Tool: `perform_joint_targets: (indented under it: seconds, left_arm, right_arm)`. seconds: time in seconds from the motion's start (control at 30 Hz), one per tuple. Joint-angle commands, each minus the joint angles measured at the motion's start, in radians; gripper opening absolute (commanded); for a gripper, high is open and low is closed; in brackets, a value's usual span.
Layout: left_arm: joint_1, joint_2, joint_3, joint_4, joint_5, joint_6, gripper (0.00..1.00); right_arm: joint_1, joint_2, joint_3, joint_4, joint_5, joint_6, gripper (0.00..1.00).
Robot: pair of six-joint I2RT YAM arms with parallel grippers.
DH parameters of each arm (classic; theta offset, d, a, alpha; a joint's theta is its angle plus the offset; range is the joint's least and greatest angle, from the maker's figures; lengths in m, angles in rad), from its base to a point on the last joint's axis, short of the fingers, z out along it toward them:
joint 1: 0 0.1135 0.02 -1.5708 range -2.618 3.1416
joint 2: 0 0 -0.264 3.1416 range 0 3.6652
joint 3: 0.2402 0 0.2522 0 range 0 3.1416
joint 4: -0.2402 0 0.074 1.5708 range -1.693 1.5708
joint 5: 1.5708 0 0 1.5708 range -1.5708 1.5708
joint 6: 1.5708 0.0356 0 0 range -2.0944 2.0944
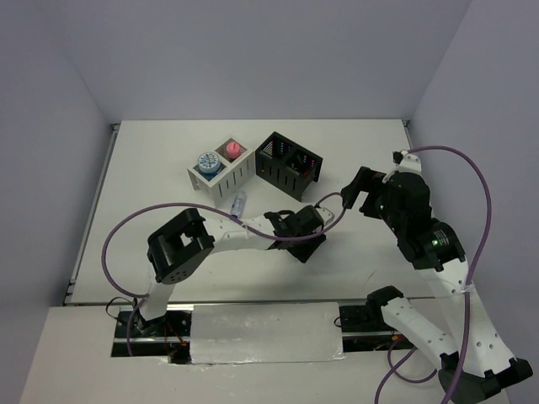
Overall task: Sort the stationery into containers
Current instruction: Pick up the pen from the center of the board.
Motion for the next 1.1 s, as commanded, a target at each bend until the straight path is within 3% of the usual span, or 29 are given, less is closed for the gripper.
perform_joint_targets:
  seconds: [0.0, 0.17, 0.27, 0.57, 0.87, 1.07]
  left_arm:
    - [-0.013, 0.028, -0.016, 0.043, 0.011, -0.004, 0.60]
    - [-0.041, 0.010, -0.048, 0.049, 0.017, -0.028, 0.30]
    - [-0.069, -0.024, -0.062, 0.037, 0.015, -0.056, 0.00]
    - [-0.116, -0.335, -0.169, 0.071, -0.049, -0.159, 0.00]
    - [-0.083, -0.581, -0.160, 0.135, -0.057, -0.154, 0.00]
    - [-0.052, -0.622, -0.121, 0.143, -0.031, -0.128, 0.00]
  right_arm:
    - [-0.008, -0.008, 0.054, -0.007, -0.010, -0.010, 0.99]
    - [-0.027, -0.005, 0.067, -0.007, -0.030, 0.012, 1.00]
    - [-0.081, -0.020, 0.069, -0.009, -0.061, 0.062, 1.00]
    - [-0.215, -0.132, 0.048, 0.049, -0.124, 0.249, 1.00]
    - [-0.203, -0.086, -0.101, 0.330, -0.676, 0.303, 1.00]
    - [-0.133, -0.074, -0.080, 0.275, -0.678, 0.263, 0.99]
